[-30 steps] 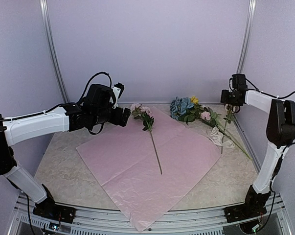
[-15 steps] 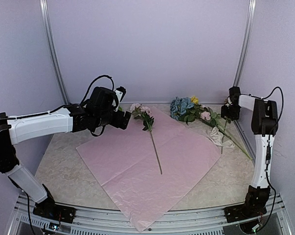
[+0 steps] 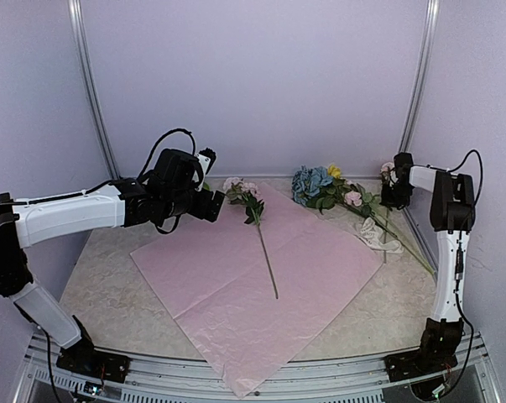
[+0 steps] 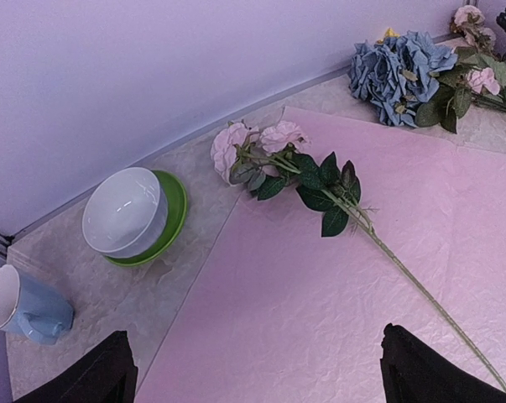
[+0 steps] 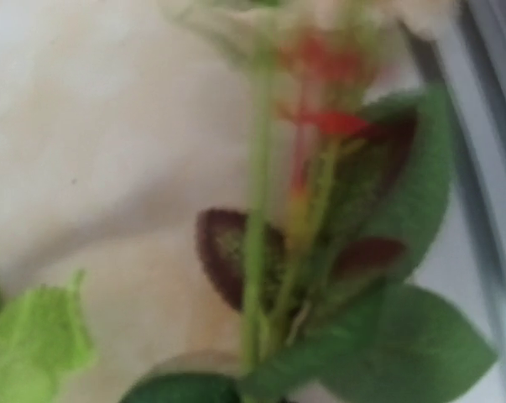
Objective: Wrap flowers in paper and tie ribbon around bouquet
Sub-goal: Pick up the fake flower from the corner of the board, then place the fake flower on the flattened wrapping paper.
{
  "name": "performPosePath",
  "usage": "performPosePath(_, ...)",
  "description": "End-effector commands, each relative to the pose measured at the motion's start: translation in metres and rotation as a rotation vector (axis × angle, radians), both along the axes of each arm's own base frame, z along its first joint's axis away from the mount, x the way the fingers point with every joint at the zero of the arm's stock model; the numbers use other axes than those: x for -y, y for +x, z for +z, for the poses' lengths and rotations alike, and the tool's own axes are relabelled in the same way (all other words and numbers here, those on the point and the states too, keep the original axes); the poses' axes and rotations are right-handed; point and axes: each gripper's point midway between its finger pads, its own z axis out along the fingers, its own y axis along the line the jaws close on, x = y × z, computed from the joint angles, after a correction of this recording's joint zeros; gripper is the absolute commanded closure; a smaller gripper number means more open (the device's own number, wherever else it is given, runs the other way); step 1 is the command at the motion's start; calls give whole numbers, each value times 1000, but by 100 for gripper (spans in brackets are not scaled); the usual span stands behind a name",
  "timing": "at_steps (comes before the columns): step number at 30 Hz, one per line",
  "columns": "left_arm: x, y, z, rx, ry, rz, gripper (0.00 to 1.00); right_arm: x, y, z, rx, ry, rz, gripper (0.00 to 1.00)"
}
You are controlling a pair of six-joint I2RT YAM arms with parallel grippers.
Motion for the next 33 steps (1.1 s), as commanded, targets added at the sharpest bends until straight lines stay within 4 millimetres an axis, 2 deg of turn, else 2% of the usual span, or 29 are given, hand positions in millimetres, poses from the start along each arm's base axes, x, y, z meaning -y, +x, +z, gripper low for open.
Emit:
performPosePath(1,1,-1,1,8,7,-6,1,15,-10,-9,-40,-21,-6,100)
performPosePath(6,1,-1,0,6,8,-7,1,30,9,52,102,-142,13,100)
performPosePath(10,1,-1,-1,6,12,-5,1,31,4,113,249,-215,14,100)
performPosePath(12,1,-1,-1,6,12,-4,1,25,-5,149,357,-250,18,100)
performPosePath(13,1,-1,-1,7,12,-4,1,21,-10,172,431,-273,22,100)
performPosePath(14,1,-1,-1,5,13,-5,1,17,-20,199,506,-302,26,100)
performPosePath(18,1,-1,-2,4,13,-5,1,7,-58,269,759,-434,3,100)
performPosePath(27,4,-2,-3,-6,14,-17,1,-4,-143,371,1121,-750,-138,100)
performPosePath(29,3,-2,-4,-7,16,-16,1,-12,-159,391,1193,-757,-154,100)
performPosePath(31,4,-1,-5,-8,17,-15,1,-29,-158,400,1213,-681,-94,100)
performPosePath(33,4,-1,-6,-10,19,-16,1,-58,-146,402,1191,-497,20,100)
